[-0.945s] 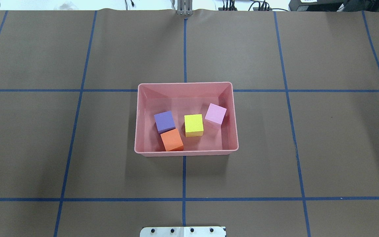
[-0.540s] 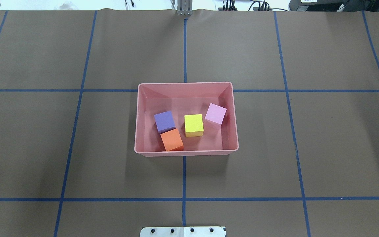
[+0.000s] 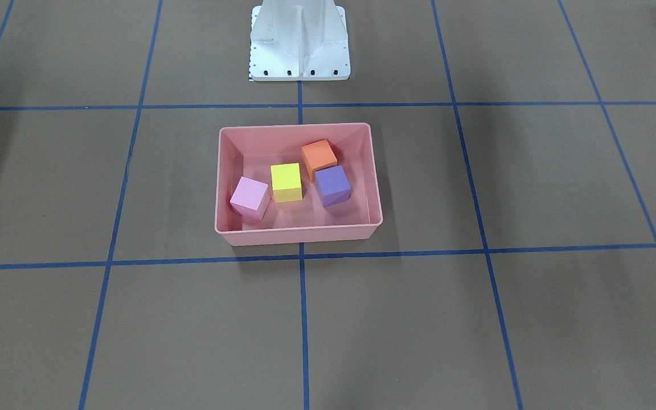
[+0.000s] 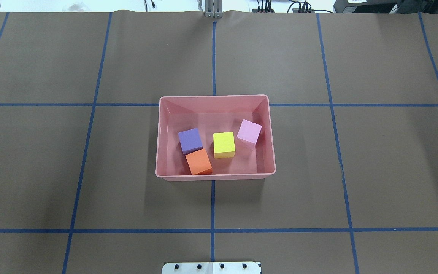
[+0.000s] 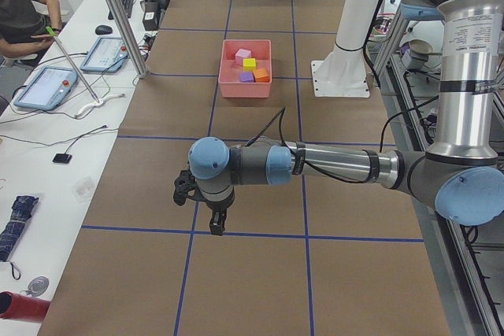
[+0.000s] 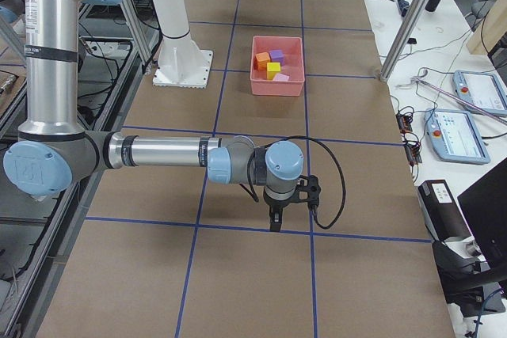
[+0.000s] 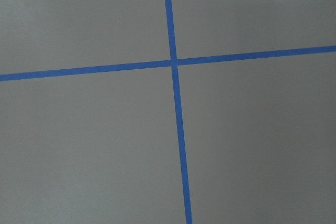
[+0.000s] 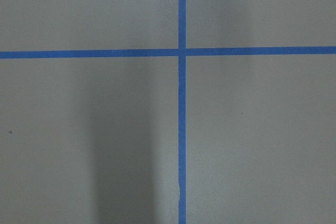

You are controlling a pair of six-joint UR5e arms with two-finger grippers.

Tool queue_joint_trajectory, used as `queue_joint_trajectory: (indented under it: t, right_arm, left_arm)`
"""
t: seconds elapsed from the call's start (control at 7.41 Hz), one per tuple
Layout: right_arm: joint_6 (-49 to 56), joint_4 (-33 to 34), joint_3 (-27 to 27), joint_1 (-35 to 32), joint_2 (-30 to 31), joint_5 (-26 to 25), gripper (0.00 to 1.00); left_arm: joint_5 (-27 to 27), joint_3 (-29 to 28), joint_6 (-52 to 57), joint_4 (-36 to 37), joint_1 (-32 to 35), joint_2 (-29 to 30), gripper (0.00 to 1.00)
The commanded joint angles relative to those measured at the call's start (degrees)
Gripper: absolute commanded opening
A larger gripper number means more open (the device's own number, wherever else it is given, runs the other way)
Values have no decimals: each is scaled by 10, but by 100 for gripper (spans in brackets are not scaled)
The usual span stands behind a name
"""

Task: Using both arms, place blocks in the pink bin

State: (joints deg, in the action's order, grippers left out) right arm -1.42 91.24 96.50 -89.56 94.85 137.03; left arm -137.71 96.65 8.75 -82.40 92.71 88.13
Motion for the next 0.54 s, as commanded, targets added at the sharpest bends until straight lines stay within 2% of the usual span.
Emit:
queue_joint_trajectory:
  t: [0.0,0.4]
  right_arm:
    - [0,0,1,0,2,1,100]
    - [-2,0,6,0,1,1,100]
  left_arm:
    - [2,-22,-2,-2,-1,2,100]
    - [25,-20,-43,-3,-5,7,100]
